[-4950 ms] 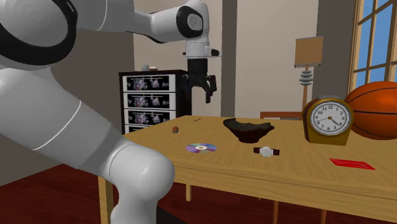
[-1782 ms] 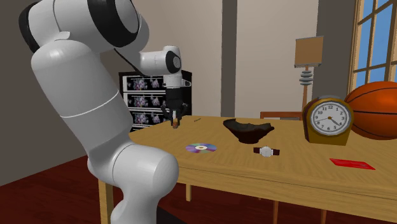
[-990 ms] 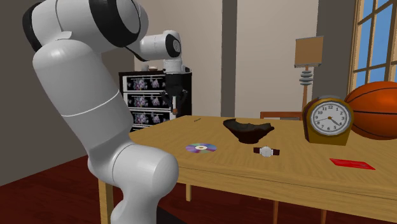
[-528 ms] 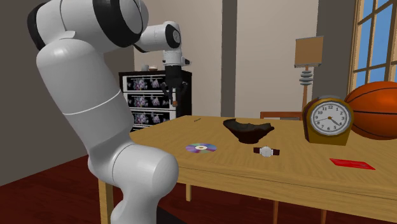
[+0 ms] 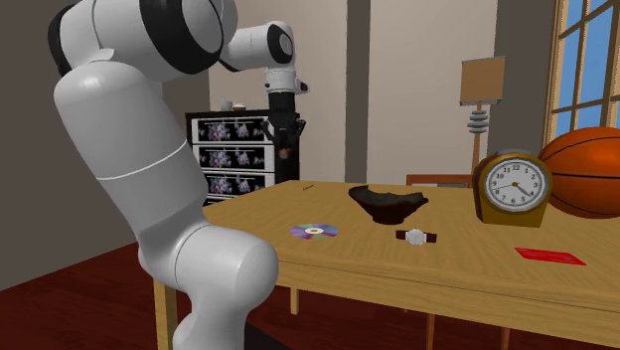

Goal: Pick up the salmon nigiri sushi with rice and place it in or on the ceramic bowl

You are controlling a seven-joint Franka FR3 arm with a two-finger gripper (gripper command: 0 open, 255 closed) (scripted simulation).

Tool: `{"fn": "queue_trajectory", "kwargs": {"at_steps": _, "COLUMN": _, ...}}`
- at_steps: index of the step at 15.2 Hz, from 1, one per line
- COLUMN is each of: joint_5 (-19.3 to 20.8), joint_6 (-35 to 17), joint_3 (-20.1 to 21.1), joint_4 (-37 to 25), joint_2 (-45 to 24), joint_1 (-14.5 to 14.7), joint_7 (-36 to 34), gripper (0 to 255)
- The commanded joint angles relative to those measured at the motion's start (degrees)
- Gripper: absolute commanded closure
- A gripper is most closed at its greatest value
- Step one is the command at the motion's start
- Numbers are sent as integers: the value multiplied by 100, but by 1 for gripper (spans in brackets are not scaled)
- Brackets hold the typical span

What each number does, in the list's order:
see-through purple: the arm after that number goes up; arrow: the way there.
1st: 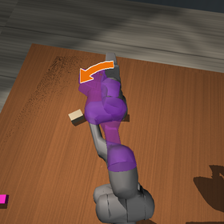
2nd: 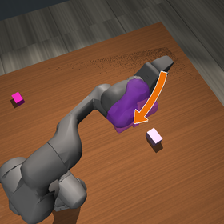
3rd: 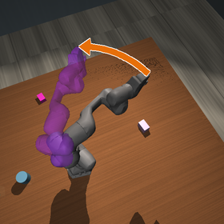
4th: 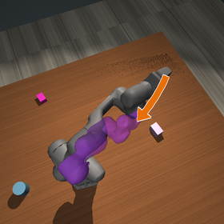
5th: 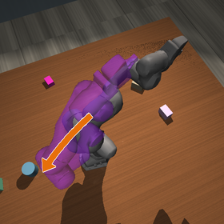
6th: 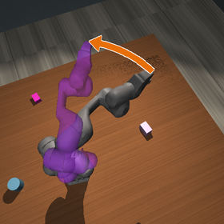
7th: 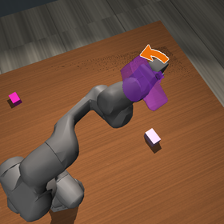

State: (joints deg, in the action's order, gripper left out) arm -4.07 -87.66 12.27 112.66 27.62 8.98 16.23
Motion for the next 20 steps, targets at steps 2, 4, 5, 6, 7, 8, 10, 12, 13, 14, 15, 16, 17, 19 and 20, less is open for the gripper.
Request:
{"fn": "queue_trajectory", "kwargs": {"at_steps": 2, "joint_5": 126, "joint_6": 19, "joint_3": -344, "joint_4": 113, "joint_2": 115, "joint_1": -118, "joint_7": 449, "gripper": 255}}
{"fn": "queue_trajectory", "kwargs": {"at_steps": 4, "joint_5": 218, "joint_6": 28, "joint_3": -565, "joint_4": 142, "joint_2": 148, "joint_1": -198, "joint_7": 733, "gripper": 255}}
{"fn": "queue_trajectory", "kwargs": {"at_steps": 5, "joint_5": 266, "joint_6": 31, "joint_3": -675, "joint_4": 148, "joint_2": 154, "joint_1": -239, "joint_7": 874, "gripper": 255}}
{"fn": "queue_trajectory", "kwargs": {"at_steps": 6, "joint_5": 313, "joint_6": 33, "joint_3": -785, "joint_4": 148, "joint_2": 155, "joint_1": -280, "joint_7": 1016, "gripper": 255}}
{"fn": "queue_trajectory", "kwargs": {"at_steps": 7, "joint_5": 361, "joint_6": 34, "joint_3": -894, "joint_4": 141, "joint_2": 149, "joint_1": -321, "joint_7": 1156, "gripper": 255}}
{"fn": "queue_trajectory", "kwargs": {"at_steps": 8, "joint_5": 409, "joint_6": 35, "joint_3": -1002, "joint_4": 128, "joint_2": 137, "joint_1": -364, "joint_7": 1297, "gripper": 255}}
{"fn": "queue_trajectory", "kwargs": {"at_steps": 10, "joint_5": 503, "joint_6": 34, "joint_3": -1220, "joint_4": 83, "joint_2": 95, "joint_1": -445, "joint_7": 1578, "gripper": 255}}
{"fn": "queue_trajectory", "kwargs": {"at_steps": 12, "joint_5": 593, "joint_6": 30, "joint_3": -1437, "joint_4": 14, "joint_2": 28, "joint_1": -526, "joint_7": 1858, "gripper": 255}}
{"fn": "queue_trajectory", "kwargs": {"at_steps": 13, "joint_5": 635, "joint_6": 27, "joint_3": -1544, "joint_4": -30, "joint_2": -15, "joint_1": -565, "joint_7": 1998, "gripper": 255}}
{"fn": "queue_trajectory", "kwargs": {"at_steps": 14, "joint_5": 676, "joint_6": 24, "joint_3": -1652, "joint_4": -80, "joint_2": -64, "joint_1": -605, "joint_7": 2138, "gripper": 255}}
{"fn": "queue_trajectory", "kwargs": {"at_steps": 15, "joint_5": 713, "joint_6": 20, "joint_3": -1759, "joint_4": -137, "joint_2": -118, "joint_1": -645, "joint_7": 2279, "gripper": 255}}
{"fn": "queue_trajectory", "kwargs": {"at_steps": 16, "joint_5": 748, "joint_6": 17, "joint_3": -1865, "joint_4": -200, "joint_2": -179, "joint_1": -685, "joint_7": 2420, "gripper": 255}}
{"fn": "queue_trajectory", "kwargs": {"at_steps": 17, "joint_5": 781, "joint_6": 13, "joint_3": -1971, "joint_4": -270, "joint_2": -246, "joint_1": -723, "joint_7": 2561, "gripper": 255}}
{"fn": "queue_trajectory", "kwargs": {"at_steps": 19, "joint_5": 835, "joint_6": 6, "joint_3": -2185, "joint_4": -428, "joint_2": -399, "joint_1": -797, "joint_7": 2844, "gripper": 255}}
{"fn": "queue_trajectory", "kwargs": {"at_steps": 20, "joint_5": 857, "joint_6": 2, "joint_3": -2292, "joint_4": -517, "joint_2": -484, "joint_1": -833, "joint_7": 2987, "gripper": 255}}
